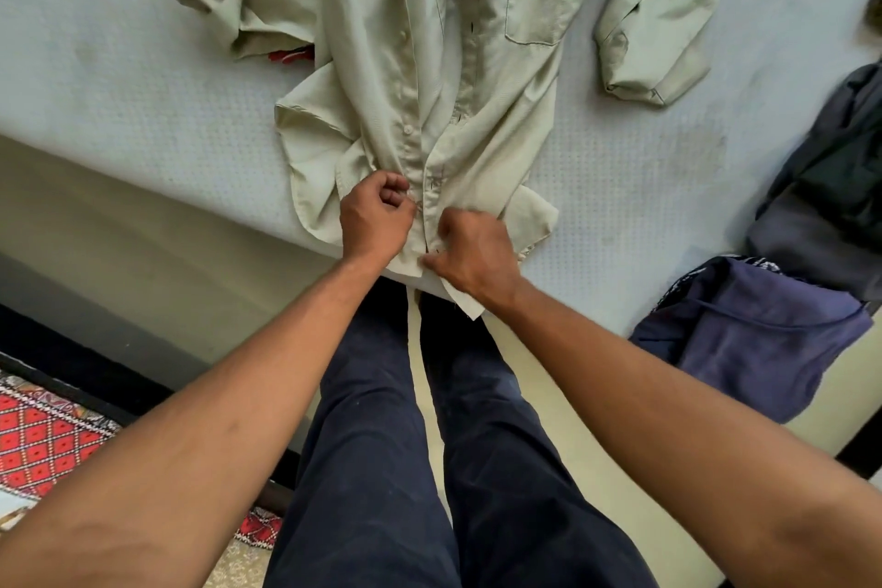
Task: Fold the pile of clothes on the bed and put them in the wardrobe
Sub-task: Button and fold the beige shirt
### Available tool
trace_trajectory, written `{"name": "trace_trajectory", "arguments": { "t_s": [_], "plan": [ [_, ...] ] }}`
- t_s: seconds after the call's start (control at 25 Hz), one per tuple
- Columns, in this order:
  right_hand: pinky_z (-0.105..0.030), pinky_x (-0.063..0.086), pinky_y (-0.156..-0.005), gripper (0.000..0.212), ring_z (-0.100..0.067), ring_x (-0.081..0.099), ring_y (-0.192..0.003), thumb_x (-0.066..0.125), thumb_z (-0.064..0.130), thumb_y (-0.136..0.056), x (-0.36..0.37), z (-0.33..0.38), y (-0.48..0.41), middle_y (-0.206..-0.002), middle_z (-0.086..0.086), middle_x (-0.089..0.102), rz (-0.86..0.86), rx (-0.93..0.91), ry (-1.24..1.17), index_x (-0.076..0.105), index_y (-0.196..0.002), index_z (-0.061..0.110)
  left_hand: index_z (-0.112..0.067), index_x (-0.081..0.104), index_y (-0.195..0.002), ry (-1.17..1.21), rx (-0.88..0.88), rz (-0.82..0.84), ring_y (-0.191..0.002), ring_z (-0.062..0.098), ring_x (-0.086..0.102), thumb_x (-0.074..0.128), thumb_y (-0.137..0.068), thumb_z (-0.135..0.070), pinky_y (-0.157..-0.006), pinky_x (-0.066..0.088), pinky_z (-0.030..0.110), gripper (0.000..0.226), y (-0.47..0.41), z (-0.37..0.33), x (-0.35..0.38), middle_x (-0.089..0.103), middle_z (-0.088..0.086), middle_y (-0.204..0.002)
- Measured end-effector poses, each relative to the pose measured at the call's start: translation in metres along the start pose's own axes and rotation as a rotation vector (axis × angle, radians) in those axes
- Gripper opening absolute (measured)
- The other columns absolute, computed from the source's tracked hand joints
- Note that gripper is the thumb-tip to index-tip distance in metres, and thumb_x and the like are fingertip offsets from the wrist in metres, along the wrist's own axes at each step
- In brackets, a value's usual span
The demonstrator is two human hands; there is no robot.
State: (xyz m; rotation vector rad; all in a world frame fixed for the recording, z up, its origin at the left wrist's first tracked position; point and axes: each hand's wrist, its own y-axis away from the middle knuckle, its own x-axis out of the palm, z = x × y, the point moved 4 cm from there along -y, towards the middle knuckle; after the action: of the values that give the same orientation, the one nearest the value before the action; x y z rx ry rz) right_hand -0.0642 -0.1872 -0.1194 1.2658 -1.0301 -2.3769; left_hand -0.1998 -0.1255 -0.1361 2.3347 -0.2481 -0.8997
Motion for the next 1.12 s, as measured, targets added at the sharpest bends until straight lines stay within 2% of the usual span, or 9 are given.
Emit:
{"name": "trace_trajectory", "arguments": {
  "t_s": [0.16,0.28,0.4,0.56,0.72,0.8,0.92,1.04,1.12],
  "plan": [
    [-0.031,0.042,-0.064,0.012,-0.028,0.066,-0.073,0.066,0.019,-0.086,0.004,-0.006,0.001,-0.075,-0.006,0.070,-0.045,0.023,-0.126,0.069,-0.080,0.009,-0.015,0.076,-0.099,-0.042,0.114,0.045,-0.066,0.001,0.062,0.072,-0.083,-0.012,-0.071,0.053,0.020,0.016,0.001,0.000,-0.002,0.070,-0.005,-0.083],
    [-0.030,0.054,-0.068,0.015,-0.012,0.067,-0.066,0.075,0.020,-0.088,-0.019,-0.017,-0.011,-0.067,0.007,0.071,-0.115,0.244,-0.612,0.075,-0.073,0.019,-0.014,0.078,-0.106,-0.108,0.204,0.109,-0.076,0.011,0.067,0.072,-0.085,-0.011,-0.079,0.056,0.024,0.022,0.003,0.004,-0.002,0.069,0.001,-0.096],
    [-0.032,0.061,-0.075,0.005,-0.013,0.076,-0.078,0.078,0.017,-0.089,-0.045,-0.021,-0.018,-0.079,0.002,0.078,-0.268,0.348,-0.979,0.081,-0.084,0.016,-0.011,0.077,-0.105,-0.172,0.300,0.135,-0.077,0.013,0.066,0.077,-0.083,-0.012,-0.079,0.057,0.028,0.021,0.002,0.007,-0.004,0.065,0.001,-0.096],
    [-0.025,0.059,-0.076,0.008,-0.005,0.073,-0.077,0.079,0.011,-0.087,-0.038,-0.009,-0.022,-0.078,0.005,0.078,-0.236,0.261,-0.955,0.080,-0.082,0.017,-0.010,0.075,-0.093,-0.256,0.332,0.131,-0.075,0.012,0.063,0.077,-0.085,-0.016,-0.076,0.055,0.033,0.011,0.000,0.001,-0.005,0.065,-0.001,-0.092],
    [-0.031,0.060,-0.085,0.009,-0.005,0.073,-0.082,0.081,0.013,-0.083,0.004,-0.003,-0.011,-0.088,0.006,0.079,-0.192,0.275,-0.768,0.082,-0.092,0.014,-0.017,0.076,-0.089,-0.096,0.065,0.166,-0.067,0.002,0.064,0.079,-0.084,-0.022,-0.071,0.055,0.021,0.008,-0.009,0.000,-0.010,0.072,-0.010,-0.082],
    [-0.032,0.060,-0.089,0.013,-0.005,0.073,-0.085,0.082,0.013,-0.083,0.012,-0.006,-0.006,-0.091,0.005,0.079,-0.228,0.342,-0.819,0.082,-0.096,0.013,-0.017,0.077,-0.088,-0.041,0.007,0.211,-0.070,0.003,0.069,0.080,-0.084,-0.022,-0.068,0.053,0.014,0.007,-0.011,0.000,-0.011,0.073,-0.009,-0.079],
    [-0.031,0.059,-0.092,0.015,-0.007,0.074,-0.090,0.082,0.011,-0.083,0.013,-0.007,-0.006,-0.094,0.004,0.079,-0.259,0.389,-0.911,0.081,-0.098,0.011,-0.015,0.077,-0.085,0.010,-0.054,0.231,-0.066,-0.006,0.067,0.082,-0.082,-0.018,-0.061,0.047,0.004,0.006,-0.010,-0.003,-0.015,0.074,-0.009,-0.079],
    [-0.035,0.058,-0.097,0.015,-0.014,0.074,-0.098,0.080,0.005,-0.085,0.007,-0.008,-0.010,-0.099,-0.003,0.078,-0.298,0.445,-1.080,0.078,-0.098,0.011,-0.015,0.077,-0.078,0.010,-0.074,0.207,-0.066,-0.002,0.068,0.084,-0.078,-0.015,-0.059,0.048,0.006,0.007,-0.008,-0.005,-0.015,0.074,-0.009,-0.074],
    [-0.040,0.059,-0.097,0.016,-0.020,0.074,-0.099,0.079,0.000,-0.084,0.003,-0.007,-0.013,-0.099,-0.008,0.078,-0.287,0.465,-1.172,0.077,-0.098,0.008,-0.018,0.074,-0.073,0.047,-0.095,0.183,-0.067,0.005,0.071,0.083,-0.075,-0.013,-0.065,0.055,0.015,0.011,-0.009,-0.004,-0.014,0.073,-0.007,-0.070]
  ]
}}
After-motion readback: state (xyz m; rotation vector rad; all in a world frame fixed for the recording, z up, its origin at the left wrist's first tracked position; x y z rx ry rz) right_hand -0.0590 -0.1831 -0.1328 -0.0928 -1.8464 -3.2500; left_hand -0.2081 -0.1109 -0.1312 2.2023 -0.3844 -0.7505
